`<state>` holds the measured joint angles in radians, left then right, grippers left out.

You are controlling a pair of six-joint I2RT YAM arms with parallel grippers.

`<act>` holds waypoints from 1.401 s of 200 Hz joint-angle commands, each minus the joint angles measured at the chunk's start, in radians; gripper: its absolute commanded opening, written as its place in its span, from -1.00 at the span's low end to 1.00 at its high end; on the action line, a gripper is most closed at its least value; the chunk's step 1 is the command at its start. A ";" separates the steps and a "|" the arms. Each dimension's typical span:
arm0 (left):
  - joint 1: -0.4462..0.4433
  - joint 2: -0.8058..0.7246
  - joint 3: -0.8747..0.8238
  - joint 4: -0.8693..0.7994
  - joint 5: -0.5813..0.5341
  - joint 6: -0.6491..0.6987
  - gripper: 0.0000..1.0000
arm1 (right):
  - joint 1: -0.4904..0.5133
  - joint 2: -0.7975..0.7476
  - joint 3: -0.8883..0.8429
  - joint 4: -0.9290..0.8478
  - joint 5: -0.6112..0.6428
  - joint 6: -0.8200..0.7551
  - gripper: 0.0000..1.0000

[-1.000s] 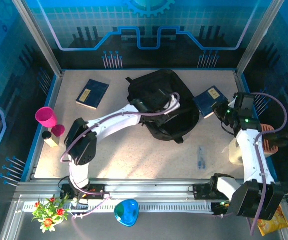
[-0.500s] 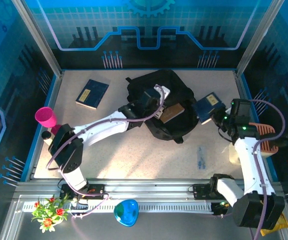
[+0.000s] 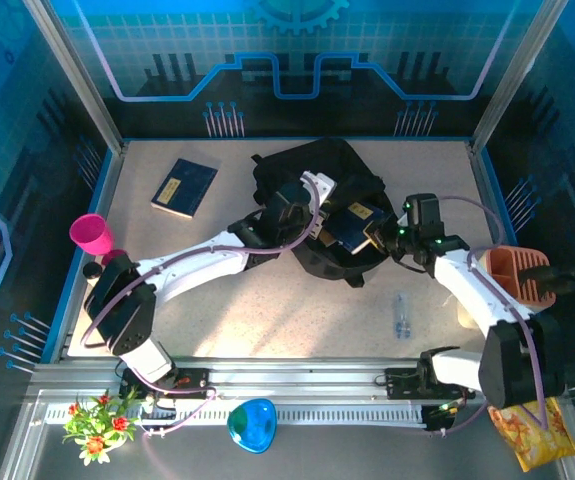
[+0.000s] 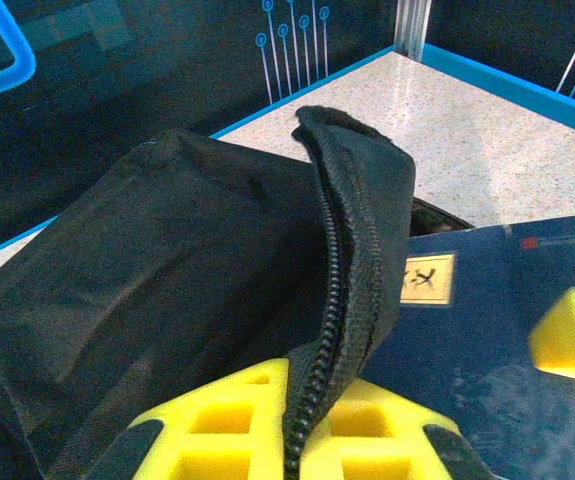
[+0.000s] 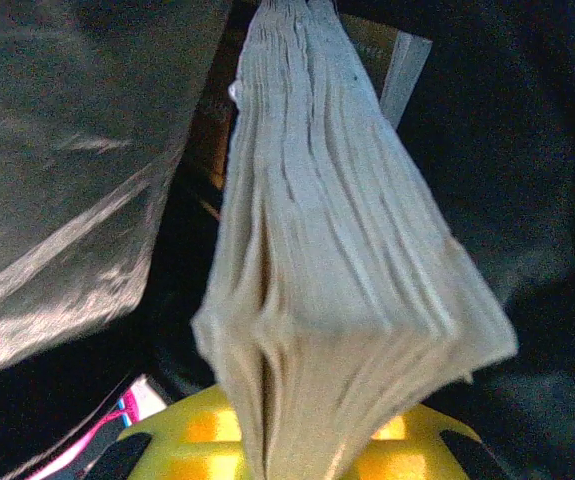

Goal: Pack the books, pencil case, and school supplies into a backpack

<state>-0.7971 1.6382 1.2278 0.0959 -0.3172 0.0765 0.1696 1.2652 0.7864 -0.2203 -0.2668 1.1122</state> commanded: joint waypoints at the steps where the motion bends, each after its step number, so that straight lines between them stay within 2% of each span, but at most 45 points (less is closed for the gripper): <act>1: -0.010 -0.070 -0.002 0.102 0.028 -0.015 -0.97 | 0.024 0.077 0.012 0.126 -0.013 0.042 -0.88; 22: -0.010 -0.077 -0.006 0.102 0.032 -0.020 -0.97 | 0.033 0.180 0.033 0.184 -0.051 0.058 -0.87; 58: -0.010 -0.086 -0.010 0.088 0.037 -0.029 -0.97 | 0.053 0.313 0.087 0.207 -0.033 0.046 -0.81; 85: -0.010 -0.090 -0.017 0.082 0.032 -0.041 -0.97 | 0.069 0.389 0.152 0.215 -0.019 0.045 -0.68; 113: -0.010 -0.090 -0.021 0.075 0.031 -0.050 -0.97 | 0.078 0.436 0.162 0.210 -0.014 0.044 -0.40; 164: -0.009 -0.086 -0.028 0.055 0.017 -0.052 -0.96 | 0.075 0.354 0.111 0.132 0.024 -0.023 0.10; 215: -0.005 -0.076 -0.053 0.005 0.023 -0.080 -0.92 | 0.061 0.173 0.056 -0.023 0.112 -0.097 0.30; 239: 0.001 -0.087 -0.059 -0.073 0.078 -0.101 -0.71 | 0.048 0.037 0.049 -0.098 0.213 -0.147 0.45; 259: 0.007 -0.112 -0.066 -0.154 0.179 -0.115 -0.33 | 0.033 -0.060 0.075 -0.162 0.292 -0.206 0.56; 280: 0.013 -0.150 -0.084 -0.214 0.230 -0.142 0.11 | 0.018 -0.116 0.122 -0.201 0.340 -0.280 0.65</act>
<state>-0.7940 1.5635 1.1648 -0.0265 -0.1936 -0.0204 0.2092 1.2034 0.8471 -0.3176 -0.0376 0.9440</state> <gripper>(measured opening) 0.448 0.807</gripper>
